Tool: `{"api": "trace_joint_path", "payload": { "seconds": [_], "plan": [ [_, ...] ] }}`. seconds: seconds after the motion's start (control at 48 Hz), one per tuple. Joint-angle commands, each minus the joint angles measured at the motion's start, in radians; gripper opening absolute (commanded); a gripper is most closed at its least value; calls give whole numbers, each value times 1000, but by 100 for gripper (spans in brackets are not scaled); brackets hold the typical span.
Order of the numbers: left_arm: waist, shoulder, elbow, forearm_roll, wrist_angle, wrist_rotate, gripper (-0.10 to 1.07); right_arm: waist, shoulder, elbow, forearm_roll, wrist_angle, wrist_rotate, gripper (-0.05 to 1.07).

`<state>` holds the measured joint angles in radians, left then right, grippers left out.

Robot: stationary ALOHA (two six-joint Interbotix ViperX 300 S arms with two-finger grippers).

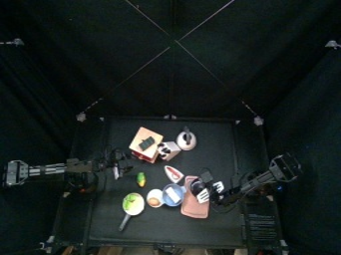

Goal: Place pot lid on pot

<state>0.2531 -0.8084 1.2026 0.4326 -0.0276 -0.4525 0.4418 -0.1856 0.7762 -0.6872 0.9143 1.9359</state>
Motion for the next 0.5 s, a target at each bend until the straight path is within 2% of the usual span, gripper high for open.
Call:
{"api": "trace_joint_path", "payload": {
  "seconds": [0.0,0.479],
  "plan": [
    [2,3,-14,0,-5,0,87,-2,-23,-21,-8,2,2,78],
    [0,3,-14,0,-5,0,87,-2,-38,-26,-28,12,0,78]
  ]
}}
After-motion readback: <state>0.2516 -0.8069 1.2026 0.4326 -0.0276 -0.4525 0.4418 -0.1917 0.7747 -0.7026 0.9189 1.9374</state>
